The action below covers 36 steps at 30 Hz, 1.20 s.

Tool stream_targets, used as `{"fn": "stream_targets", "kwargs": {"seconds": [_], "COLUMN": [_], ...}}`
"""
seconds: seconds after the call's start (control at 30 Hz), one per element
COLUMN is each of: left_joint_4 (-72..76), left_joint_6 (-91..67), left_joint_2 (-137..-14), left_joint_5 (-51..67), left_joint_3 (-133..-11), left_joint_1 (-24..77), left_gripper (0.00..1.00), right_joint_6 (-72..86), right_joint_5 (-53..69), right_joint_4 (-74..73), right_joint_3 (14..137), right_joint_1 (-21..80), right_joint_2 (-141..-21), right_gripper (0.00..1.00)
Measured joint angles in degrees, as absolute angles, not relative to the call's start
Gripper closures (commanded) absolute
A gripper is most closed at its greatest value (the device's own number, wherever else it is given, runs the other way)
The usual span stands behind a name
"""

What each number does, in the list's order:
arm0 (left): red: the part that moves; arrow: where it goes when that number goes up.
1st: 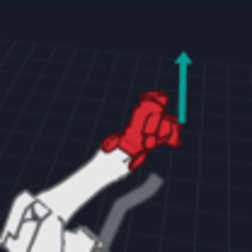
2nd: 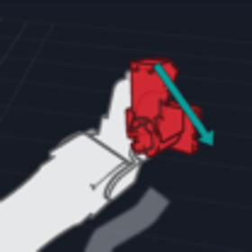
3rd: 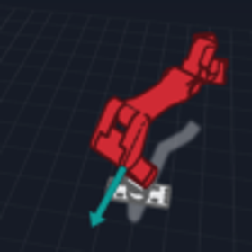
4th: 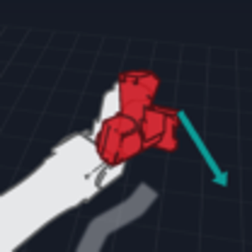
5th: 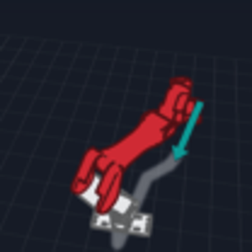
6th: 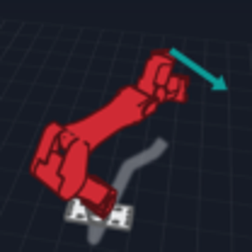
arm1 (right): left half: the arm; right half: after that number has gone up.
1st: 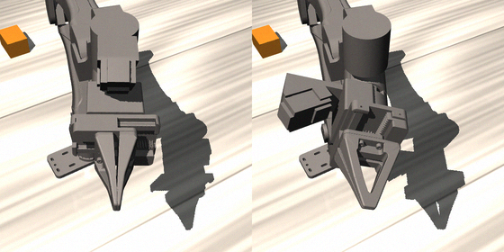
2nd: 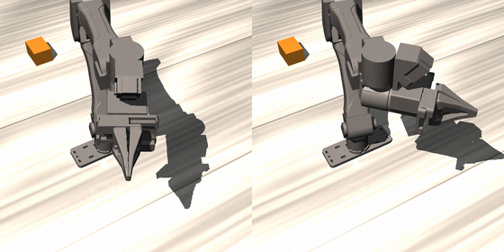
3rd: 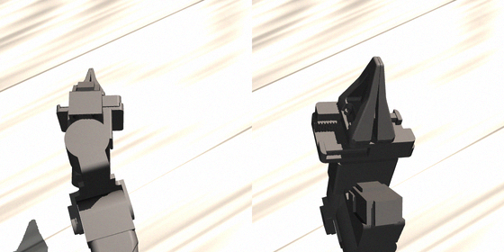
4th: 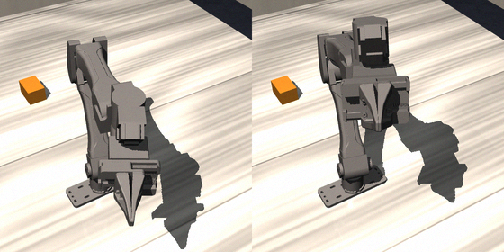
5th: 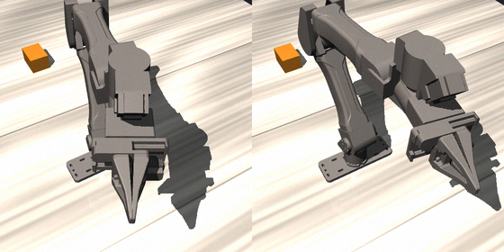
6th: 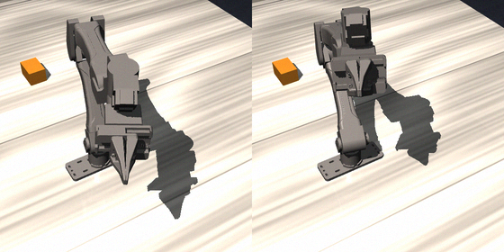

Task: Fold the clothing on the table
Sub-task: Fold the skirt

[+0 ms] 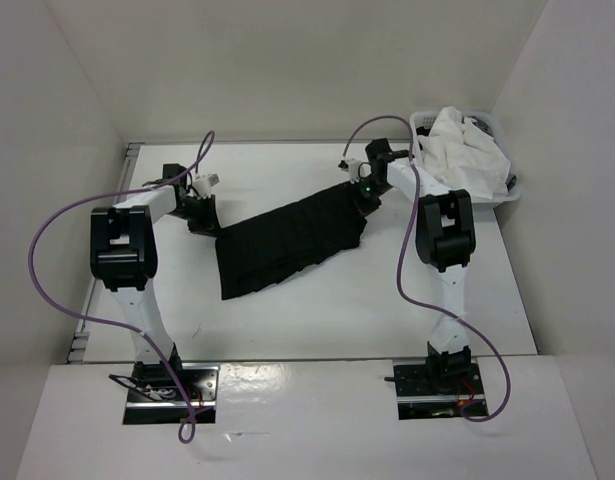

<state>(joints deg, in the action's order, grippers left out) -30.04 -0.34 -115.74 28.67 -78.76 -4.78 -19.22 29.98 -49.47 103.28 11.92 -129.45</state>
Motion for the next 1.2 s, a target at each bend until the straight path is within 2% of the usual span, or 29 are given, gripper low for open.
{"fn": "stream_targets", "kwargs": {"seconds": [0.27, 0.47, 0.77, 1.2], "left_joint_4": [-31.22, -31.68, -32.53, -32.60], "left_joint_6": [-0.71, -1.87, -1.96, -1.96], "left_joint_2": [-119.04, -120.53, -120.95, -120.95], "left_joint_5": [30.13, 32.34, 33.89, 34.39], "left_joint_3": [-83.94, -84.68, -84.75, -84.75], "left_joint_1": [-3.62, -2.20, -2.04, -2.04], "left_gripper": [1.00, 1.00, 1.00, 1.00], "right_joint_6": [-18.04, -17.82, -17.85, -17.85], "right_joint_5": [15.62, 8.29, 6.20, 6.61], "right_joint_4": [-52.73, -54.87, -59.86, -62.52], "right_joint_3": [116.03, 118.21, 121.45, 126.34], "right_joint_1": [18.31, 27.03, 40.99, 46.92], "right_joint_2": [-128.62, -126.74, -126.74, -133.36], "right_gripper": [1.00, 1.00, 1.00, 1.00]}}
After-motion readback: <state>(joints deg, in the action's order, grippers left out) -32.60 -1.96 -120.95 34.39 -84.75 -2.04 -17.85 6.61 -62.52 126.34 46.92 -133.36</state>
